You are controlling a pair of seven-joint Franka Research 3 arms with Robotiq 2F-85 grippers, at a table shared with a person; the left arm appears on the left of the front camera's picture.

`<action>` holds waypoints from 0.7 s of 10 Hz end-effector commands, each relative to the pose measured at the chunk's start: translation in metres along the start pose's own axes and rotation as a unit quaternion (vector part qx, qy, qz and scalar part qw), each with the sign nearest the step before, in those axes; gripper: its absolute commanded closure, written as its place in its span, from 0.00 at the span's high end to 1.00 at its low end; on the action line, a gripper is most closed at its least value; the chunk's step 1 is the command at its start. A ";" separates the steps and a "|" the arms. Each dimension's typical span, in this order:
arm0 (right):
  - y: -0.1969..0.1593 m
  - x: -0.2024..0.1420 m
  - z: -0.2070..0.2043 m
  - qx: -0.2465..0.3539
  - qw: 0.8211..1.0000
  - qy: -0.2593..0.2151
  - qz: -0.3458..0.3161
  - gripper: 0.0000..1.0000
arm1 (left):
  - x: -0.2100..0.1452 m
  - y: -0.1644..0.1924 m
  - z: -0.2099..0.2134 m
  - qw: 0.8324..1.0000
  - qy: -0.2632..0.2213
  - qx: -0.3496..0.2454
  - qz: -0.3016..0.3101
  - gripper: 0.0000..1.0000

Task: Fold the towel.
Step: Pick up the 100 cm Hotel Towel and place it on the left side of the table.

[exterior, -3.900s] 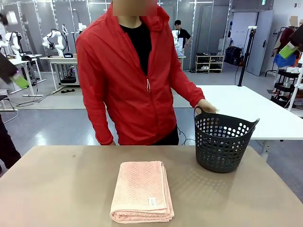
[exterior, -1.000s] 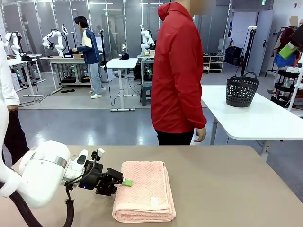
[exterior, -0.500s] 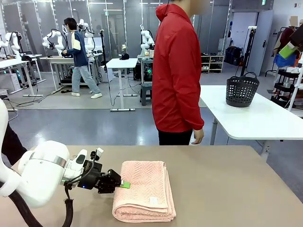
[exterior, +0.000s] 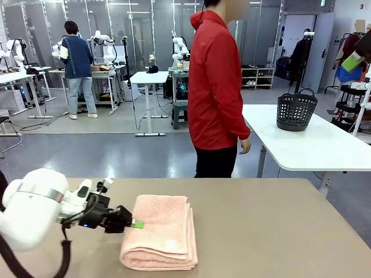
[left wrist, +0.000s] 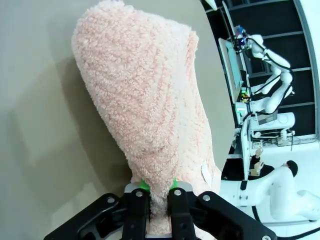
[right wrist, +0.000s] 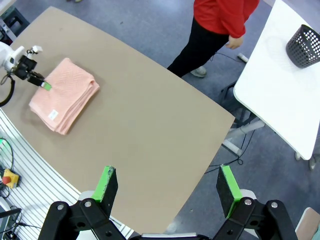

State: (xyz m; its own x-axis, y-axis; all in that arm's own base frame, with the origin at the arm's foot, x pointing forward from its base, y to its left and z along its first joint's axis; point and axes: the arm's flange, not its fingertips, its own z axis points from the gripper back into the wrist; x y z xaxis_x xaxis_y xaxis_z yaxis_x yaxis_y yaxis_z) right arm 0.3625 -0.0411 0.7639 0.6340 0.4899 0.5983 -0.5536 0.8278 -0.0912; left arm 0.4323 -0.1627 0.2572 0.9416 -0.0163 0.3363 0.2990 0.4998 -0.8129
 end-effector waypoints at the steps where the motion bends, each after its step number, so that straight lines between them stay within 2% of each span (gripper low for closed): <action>1: -0.001 -0.001 0.000 -0.001 1.000 0.001 0.005 1.00 | 0.003 0.008 0.057 1.000 0.006 -0.001 0.009 0.00; 3: -0.001 -0.001 0.000 -0.001 1.000 0.001 0.005 1.00 | 0.008 0.026 0.113 1.000 0.012 0.008 0.012 0.00; 4: -0.001 -0.001 0.000 -0.001 1.000 0.001 0.005 1.00 | 0.011 0.035 0.140 0.999 0.032 0.020 0.008 0.00; 7: -0.001 -0.001 0.000 -0.001 1.000 0.001 0.005 1.00 | 0.022 0.069 0.227 0.997 0.028 0.066 0.013 0.00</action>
State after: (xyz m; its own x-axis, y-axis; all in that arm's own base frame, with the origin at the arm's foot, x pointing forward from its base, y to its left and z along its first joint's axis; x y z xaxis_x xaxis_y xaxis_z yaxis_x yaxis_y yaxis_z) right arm 0.3625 -0.0415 0.7639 0.6343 0.4894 0.5985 -0.5533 0.8280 -0.0907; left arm 0.4291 0.0553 0.3048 0.9536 -0.0500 0.2968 0.2641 0.6117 -0.7457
